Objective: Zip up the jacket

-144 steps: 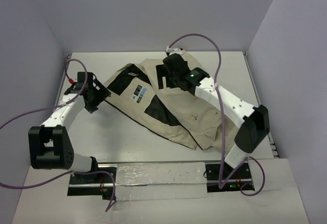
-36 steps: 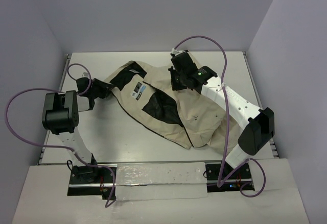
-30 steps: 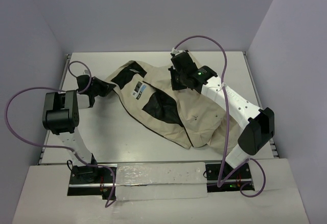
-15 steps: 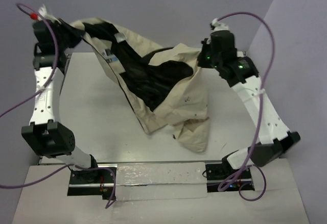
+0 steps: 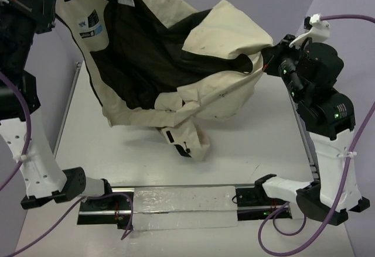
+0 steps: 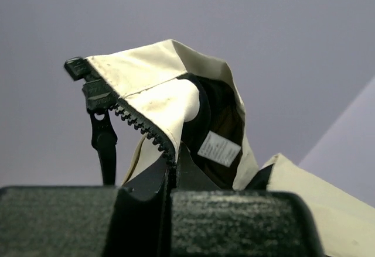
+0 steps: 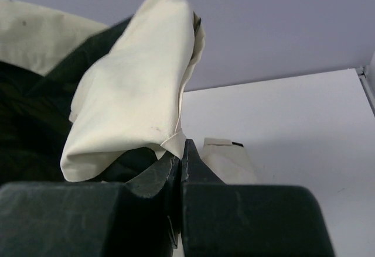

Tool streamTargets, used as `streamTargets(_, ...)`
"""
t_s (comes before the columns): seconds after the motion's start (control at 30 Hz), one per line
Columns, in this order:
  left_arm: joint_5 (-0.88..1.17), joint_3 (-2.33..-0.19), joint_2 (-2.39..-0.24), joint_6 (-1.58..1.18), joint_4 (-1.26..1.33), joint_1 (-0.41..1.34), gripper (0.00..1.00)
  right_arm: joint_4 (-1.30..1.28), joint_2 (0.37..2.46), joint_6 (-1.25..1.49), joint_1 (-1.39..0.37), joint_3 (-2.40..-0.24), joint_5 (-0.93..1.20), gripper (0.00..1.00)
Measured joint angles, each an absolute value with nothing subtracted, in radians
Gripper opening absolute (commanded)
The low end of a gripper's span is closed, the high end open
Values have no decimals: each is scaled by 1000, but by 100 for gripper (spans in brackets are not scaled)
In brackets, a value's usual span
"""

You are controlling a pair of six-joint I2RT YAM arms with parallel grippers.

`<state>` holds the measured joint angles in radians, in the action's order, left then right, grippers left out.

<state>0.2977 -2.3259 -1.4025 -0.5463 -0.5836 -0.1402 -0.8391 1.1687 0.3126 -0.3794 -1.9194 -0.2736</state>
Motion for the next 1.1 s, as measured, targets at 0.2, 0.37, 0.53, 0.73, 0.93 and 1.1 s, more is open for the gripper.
streamTargets(0.2,328,-2087,-1406,-542,-571,-31,0,-762,1135,322,-379,-1629,-272,0)
streamTargets(0.37,287,-1666,-1483,-530,-565,162,0,-691,1128,373,-379,-1213,-235,26)
streamTargets(0.53,250,-1281,-1508,-546,-603,255,0,-750,1141,436,-384,-960,-201,73)
streamTargets(0.73,191,-1216,-1426,-542,-614,255,0,-790,1149,395,-406,-1116,-232,76)
streamTargets(0.93,160,-1262,-1361,-539,-609,254,0,-833,1383,304,-556,-1487,-315,85)
streamTargets(1.1,151,-1264,-1354,-539,-610,254,0,-911,1713,228,-648,-1705,-370,96)
